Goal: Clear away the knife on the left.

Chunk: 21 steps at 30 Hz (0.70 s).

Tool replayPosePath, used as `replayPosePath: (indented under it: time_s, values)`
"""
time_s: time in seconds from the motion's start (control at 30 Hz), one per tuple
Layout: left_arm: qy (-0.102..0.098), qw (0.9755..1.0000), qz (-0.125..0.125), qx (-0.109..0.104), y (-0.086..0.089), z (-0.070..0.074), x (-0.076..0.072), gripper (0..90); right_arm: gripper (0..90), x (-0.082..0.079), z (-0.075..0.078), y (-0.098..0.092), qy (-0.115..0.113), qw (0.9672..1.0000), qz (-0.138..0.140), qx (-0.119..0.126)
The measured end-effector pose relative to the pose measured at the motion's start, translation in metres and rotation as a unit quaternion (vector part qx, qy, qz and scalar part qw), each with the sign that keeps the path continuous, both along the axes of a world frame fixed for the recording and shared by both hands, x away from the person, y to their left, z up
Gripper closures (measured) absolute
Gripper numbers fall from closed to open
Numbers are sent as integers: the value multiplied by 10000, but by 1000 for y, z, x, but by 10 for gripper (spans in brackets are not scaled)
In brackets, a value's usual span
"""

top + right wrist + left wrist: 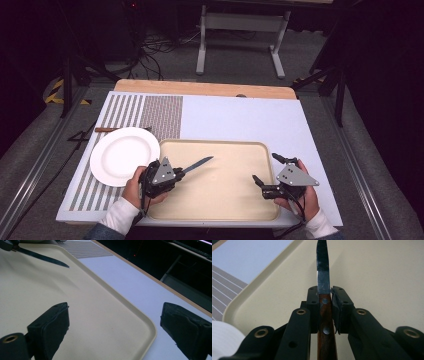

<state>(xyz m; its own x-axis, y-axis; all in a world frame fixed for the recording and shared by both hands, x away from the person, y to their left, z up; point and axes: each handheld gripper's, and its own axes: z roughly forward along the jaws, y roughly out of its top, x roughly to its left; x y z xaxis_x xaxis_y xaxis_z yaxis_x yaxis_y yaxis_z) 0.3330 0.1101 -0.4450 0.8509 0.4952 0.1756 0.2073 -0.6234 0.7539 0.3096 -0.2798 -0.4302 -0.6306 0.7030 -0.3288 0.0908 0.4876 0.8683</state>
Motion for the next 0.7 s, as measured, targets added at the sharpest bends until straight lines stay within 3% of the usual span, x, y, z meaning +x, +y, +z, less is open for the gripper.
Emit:
replayPosePath:
  time_s: [0.37,0.63,0.7]
  values:
    - [186,9996,-72,188,-10,-13,0,770,94,0,-1,0,14,10000,6,-20]
    - [322,9993,-162,133,-10,-12,-1,768,94,1,-2,-1,37,10000,-1,-30]
    - [361,9990,-269,1,-9,-9,-3,766,94,1,-2,-1,31,10000,3,-21]
